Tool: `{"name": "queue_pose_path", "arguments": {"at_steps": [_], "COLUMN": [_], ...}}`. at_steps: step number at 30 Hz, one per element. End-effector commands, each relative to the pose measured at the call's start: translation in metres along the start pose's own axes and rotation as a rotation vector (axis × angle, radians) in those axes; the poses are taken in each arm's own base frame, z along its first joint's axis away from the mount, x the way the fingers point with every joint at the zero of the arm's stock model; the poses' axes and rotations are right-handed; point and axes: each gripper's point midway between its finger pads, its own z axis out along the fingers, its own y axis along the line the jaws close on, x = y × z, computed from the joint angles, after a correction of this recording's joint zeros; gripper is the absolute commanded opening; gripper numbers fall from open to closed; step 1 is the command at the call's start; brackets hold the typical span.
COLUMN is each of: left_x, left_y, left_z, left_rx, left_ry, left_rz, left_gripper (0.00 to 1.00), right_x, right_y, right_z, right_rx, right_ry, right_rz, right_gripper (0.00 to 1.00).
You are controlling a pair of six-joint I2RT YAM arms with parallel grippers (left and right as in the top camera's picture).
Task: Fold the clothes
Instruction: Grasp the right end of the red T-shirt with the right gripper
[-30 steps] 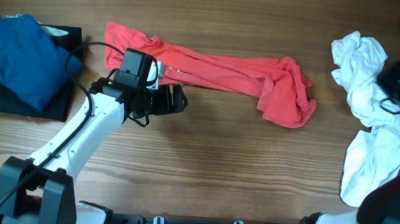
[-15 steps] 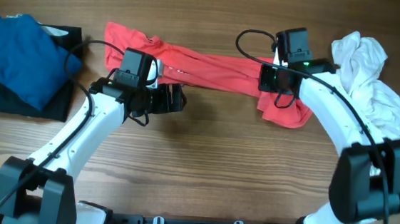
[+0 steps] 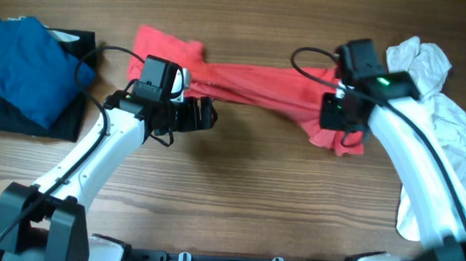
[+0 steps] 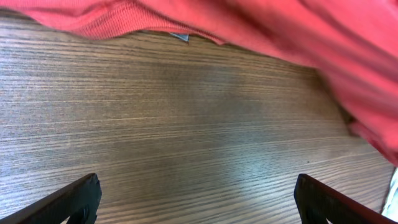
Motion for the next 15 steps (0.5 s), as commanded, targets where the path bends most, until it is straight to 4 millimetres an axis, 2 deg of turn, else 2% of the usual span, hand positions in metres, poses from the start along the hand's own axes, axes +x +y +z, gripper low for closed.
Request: {"name": "queue_pose_path", "arguments": {"at_steps": [1, 3, 4, 5, 7, 8, 9, 10, 12, 15], "left_x": [-0.011, -0.018, -0.023, -0.033, -0.052, -0.061, -0.066, -0.072, -0.080, -0.087], "left_y": [-0.006, -0.010, -0.014, -0.020, -0.032, -0.043, -0.047, -0.049, -0.048, -0.040], "left_z": [-0.001, -0.001, -0.002, -0.003, -0.008, -0.012, -0.014, -0.016, -0.015, 0.006], "left_rx": [0.018, 0.036, 0.051, 0.078, 0.130, 0.182, 0.200, 0.206, 0.210, 0.171], "left_ry": [-0.046, -0.076, -0.094, -0.133, -0.210, -0.243, -0.264, -0.288, -0.311, -0.251], "left_rz": [0.017, 0.028, 0.013, -0.020, -0.028, -0.005, 0.005, 0.011, 0.009, 0.010], "left_gripper": [1.00, 1.00, 1.00, 1.00, 1.00, 0.98, 0.88, 0.85, 0.91, 0.89], "right_x": [0.024, 0.030, 0.033, 0.042, 0.061, 0.067, 0.071, 0.074, 0.077, 0.071], "right_y": [-0.040, -0.040, -0.029, -0.007, 0.007, 0.003, -0.002, -0.005, -0.006, -0.004], "right_z": [-0.068, -0.076, -0.075, -0.071, -0.061, -0.054, -0.047, -0.042, -0.037, -0.035], "right_rx": [0.127, 0.109, 0.051, -0.076, -0.158, -0.138, -0.108, -0.089, -0.081, -0.088], "right_ry": [-0.106, -0.111, -0.091, -0.039, 0.047, 0.077, 0.093, 0.103, 0.111, 0.088], "right_rz": [0.126, 0.110, 0.058, -0.029, -0.097, -0.094, -0.066, -0.044, -0.041, -0.040], "right_gripper": [0.04, 0.04, 0.04, 0.04, 0.06, 0.06, 0.06, 0.05, 0.04, 0.04]}}
